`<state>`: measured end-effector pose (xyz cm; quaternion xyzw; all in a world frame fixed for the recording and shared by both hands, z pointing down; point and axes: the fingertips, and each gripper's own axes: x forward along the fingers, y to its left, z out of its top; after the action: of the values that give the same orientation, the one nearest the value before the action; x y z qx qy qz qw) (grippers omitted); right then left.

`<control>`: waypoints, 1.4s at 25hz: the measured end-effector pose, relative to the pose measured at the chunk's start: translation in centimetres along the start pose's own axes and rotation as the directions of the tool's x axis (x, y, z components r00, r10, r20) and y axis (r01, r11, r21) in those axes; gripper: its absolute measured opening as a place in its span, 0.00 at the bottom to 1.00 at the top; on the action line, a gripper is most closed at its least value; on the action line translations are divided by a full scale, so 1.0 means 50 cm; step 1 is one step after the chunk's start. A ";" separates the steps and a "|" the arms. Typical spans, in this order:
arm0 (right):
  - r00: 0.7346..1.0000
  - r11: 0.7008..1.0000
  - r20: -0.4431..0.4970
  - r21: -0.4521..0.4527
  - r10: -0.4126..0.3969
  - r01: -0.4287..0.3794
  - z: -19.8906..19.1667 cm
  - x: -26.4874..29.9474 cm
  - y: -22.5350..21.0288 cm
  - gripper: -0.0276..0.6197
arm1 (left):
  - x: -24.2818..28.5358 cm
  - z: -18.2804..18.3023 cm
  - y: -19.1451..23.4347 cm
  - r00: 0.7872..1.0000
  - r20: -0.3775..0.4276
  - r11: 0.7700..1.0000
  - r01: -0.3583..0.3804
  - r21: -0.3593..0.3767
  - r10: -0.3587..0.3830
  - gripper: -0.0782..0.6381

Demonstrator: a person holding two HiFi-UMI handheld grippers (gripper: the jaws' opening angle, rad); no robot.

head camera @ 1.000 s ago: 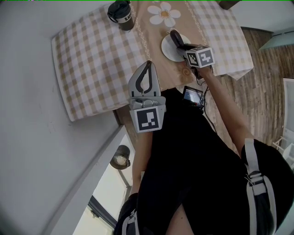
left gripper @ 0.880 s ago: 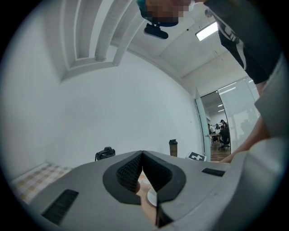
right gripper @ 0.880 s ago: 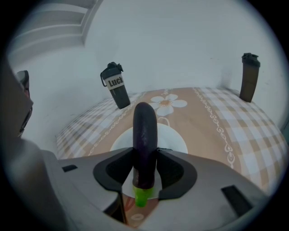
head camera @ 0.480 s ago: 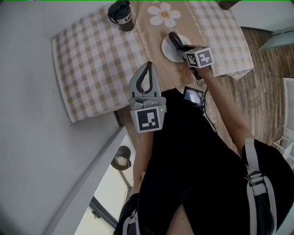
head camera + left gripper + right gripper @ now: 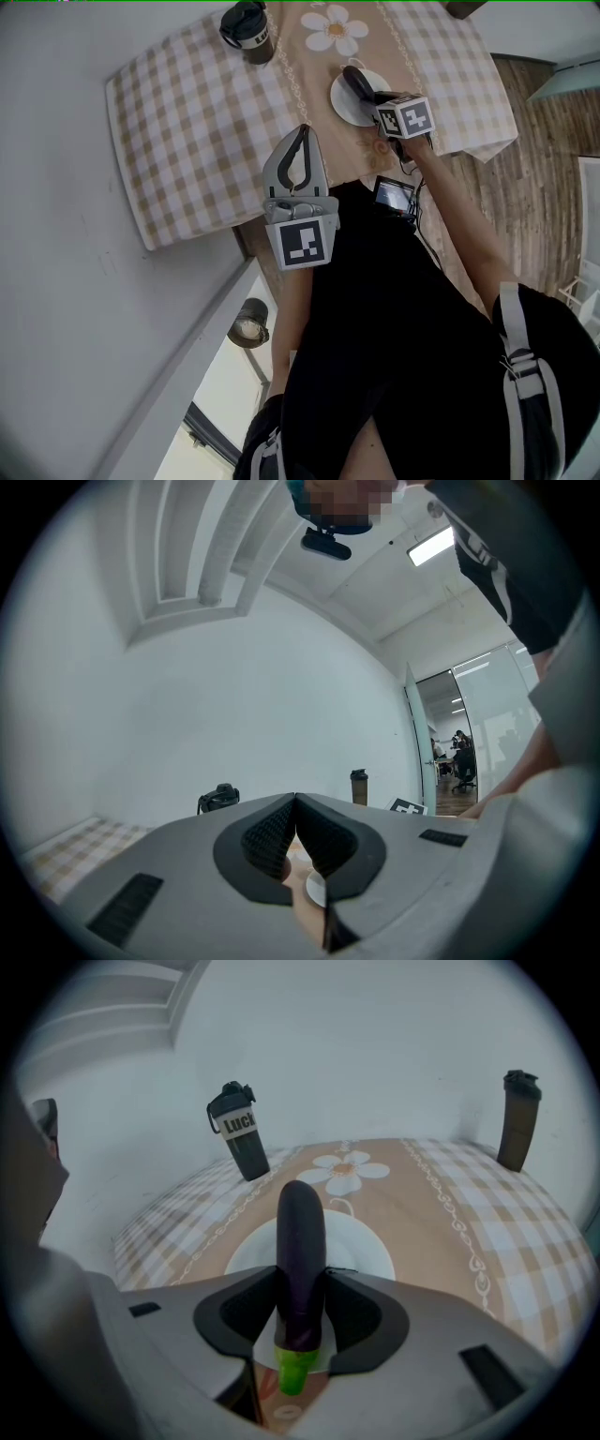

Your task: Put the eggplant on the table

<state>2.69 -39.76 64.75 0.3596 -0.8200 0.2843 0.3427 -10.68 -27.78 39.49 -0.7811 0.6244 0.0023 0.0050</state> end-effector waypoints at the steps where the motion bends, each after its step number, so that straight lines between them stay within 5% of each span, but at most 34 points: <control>1: 1.000 1.000 -0.001 -0.002 -0.001 0.001 0.001 0.001 0.001 0.30 | 0.000 0.000 0.002 1.000 -0.001 1.000 -0.001 -0.001 0.001 0.09; 22: 0.998 0.998 0.014 -0.023 -0.057 0.057 0.014 -0.002 0.004 0.35 | -0.020 0.001 0.034 1.000 -0.004 1.000 -0.016 0.004 0.016 0.09; 35: 0.979 0.997 0.203 -0.062 -0.032 0.045 0.128 -0.111 0.050 0.35 | -0.022 0.022 0.023 1.000 0.008 1.000 0.000 0.022 0.000 0.09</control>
<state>1.27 -40.69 56.11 0.3909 -0.8524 0.2122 0.2750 -12.06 -26.94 38.42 -0.7809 0.6245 -0.0012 0.0160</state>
